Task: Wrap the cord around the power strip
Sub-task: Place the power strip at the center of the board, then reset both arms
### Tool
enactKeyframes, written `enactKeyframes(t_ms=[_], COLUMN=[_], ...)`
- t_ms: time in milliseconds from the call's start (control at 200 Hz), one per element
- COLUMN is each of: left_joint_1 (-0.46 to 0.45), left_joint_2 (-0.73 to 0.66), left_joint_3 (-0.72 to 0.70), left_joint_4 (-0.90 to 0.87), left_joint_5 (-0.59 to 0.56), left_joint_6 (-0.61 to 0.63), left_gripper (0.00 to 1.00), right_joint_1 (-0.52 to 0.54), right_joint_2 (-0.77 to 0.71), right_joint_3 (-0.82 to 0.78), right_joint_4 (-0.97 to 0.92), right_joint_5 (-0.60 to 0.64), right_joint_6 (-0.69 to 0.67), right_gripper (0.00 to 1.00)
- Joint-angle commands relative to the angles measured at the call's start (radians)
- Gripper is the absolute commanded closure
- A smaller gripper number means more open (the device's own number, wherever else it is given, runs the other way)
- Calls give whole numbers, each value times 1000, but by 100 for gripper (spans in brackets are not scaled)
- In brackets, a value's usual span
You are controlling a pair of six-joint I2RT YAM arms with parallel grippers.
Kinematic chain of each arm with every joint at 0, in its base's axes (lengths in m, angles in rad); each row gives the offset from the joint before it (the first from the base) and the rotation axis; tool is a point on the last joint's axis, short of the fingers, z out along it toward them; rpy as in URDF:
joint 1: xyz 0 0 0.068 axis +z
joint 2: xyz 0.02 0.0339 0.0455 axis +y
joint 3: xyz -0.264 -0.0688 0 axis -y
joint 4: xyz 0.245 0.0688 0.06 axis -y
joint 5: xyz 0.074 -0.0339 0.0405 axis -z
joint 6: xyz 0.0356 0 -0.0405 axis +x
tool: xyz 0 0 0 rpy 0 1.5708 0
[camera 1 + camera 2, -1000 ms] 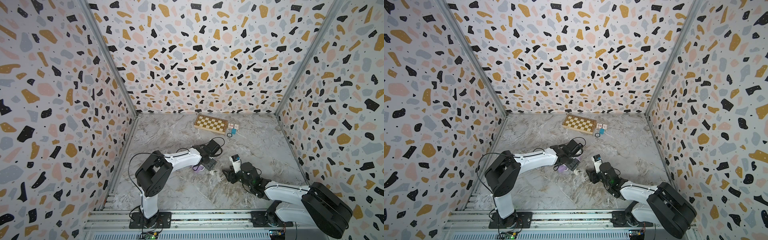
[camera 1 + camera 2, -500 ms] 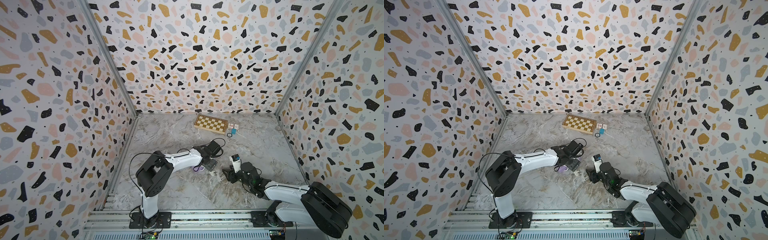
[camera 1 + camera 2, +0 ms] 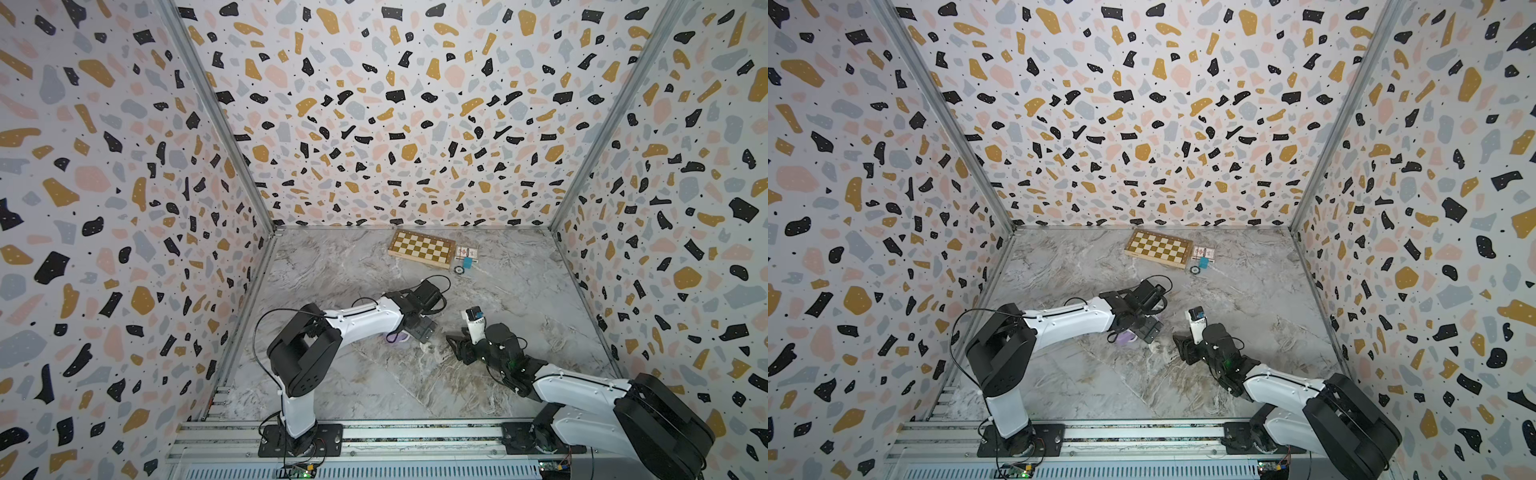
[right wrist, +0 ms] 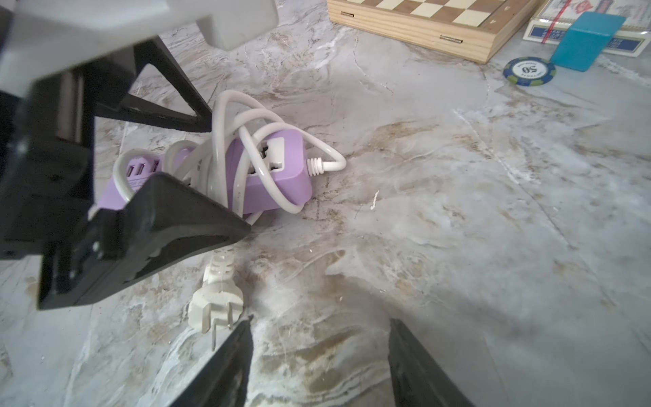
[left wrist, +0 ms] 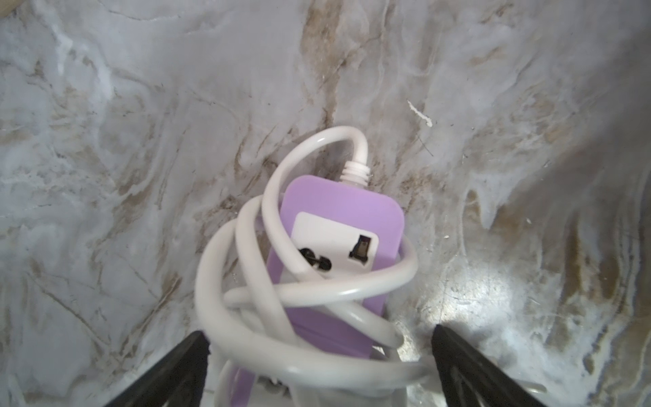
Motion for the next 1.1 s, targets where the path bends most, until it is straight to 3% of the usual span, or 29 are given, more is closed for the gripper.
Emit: enactKeyframes(t_ms=[0, 325, 350, 410, 521, 646, 741, 921, 1026, 1096], left_joint_1=[-4, -3, -4, 2, 42, 162, 242, 441, 555, 641], left_joint_2=[-37, -133, -153, -206, -327, -473, -559, -624, -592, -571], left_joint_3=[40, 23, 18, 2, -45, -164, -284, -503, -544, -624], left_joint_4=[-20, 7, 17, 38, 68, 125, 152, 353, 399, 559], left_joint_5=[-20, -61, -73, -115, -175, -243, -438, -559, -519, -452], left_joint_6=[-6, -19, -22, -31, -58, -99, -124, -17, -41, -53], left_gripper=[0, 1, 1, 1, 1, 1, 1, 1, 1, 1], right_joint_1=[-5, -44, -55, -89, -167, -285, -357, -552, -609, -611], right_joint_2=[-17, -74, -83, -108, -161, -173, -154, 9, 107, 125], right_joint_3=[-1, 42, 56, 90, 150, 198, 196, 151, 131, 32], right_joint_4=[-26, -100, -119, -172, -240, -264, -223, -12, 72, 308], right_joint_5=[8, 6, 6, 12, 40, 133, 248, 274, 245, 186], right_joint_6=[-13, -62, -69, -85, -121, -162, -194, -185, -160, -206], right_gripper=[37, 32, 28, 1, 0, 0, 0, 0, 0, 0])
